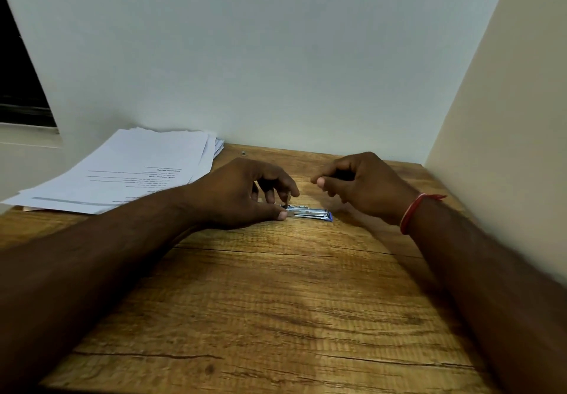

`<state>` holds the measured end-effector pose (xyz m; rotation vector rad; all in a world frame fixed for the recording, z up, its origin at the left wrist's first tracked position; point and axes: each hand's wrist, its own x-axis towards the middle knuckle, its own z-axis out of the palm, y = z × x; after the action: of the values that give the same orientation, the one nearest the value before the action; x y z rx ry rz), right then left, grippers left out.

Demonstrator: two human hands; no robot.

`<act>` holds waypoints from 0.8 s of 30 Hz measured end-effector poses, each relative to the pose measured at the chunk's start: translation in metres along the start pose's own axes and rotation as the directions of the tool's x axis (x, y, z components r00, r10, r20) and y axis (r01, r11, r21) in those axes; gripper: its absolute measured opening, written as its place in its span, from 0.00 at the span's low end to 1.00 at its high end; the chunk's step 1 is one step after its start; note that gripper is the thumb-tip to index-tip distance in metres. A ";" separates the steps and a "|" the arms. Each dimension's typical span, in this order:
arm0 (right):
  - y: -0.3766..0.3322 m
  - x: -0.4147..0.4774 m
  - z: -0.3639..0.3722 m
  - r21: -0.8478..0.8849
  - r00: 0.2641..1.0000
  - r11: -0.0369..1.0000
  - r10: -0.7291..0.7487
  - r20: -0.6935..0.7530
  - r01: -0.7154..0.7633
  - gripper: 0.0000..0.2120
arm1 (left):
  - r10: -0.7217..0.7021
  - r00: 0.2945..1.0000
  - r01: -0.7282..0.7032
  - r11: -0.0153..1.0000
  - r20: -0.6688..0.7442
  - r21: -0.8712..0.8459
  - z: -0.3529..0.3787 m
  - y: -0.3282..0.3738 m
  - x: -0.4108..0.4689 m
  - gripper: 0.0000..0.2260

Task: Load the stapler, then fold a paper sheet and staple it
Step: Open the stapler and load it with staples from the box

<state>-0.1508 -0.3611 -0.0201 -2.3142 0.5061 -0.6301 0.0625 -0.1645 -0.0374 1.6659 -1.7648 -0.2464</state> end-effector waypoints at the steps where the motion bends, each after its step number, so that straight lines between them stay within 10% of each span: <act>1: -0.004 -0.001 0.003 0.021 1.000 1.000 -0.009 0.014 0.009 0.03 | -0.005 1.000 0.005 1.000 -0.005 -0.006 0.000 0.000 0.000 0.16; 24: -0.014 -0.006 0.020 -0.052 0.956 0.961 -0.264 0.128 0.272 0.08 | -0.040 0.999 0.041 0.999 -0.031 0.015 -0.003 0.003 0.000 0.11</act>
<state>-0.1423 -0.3378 -0.0248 -2.4915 0.1601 -0.6027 0.0623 -0.1625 -0.0334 1.7094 -1.7156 -0.2244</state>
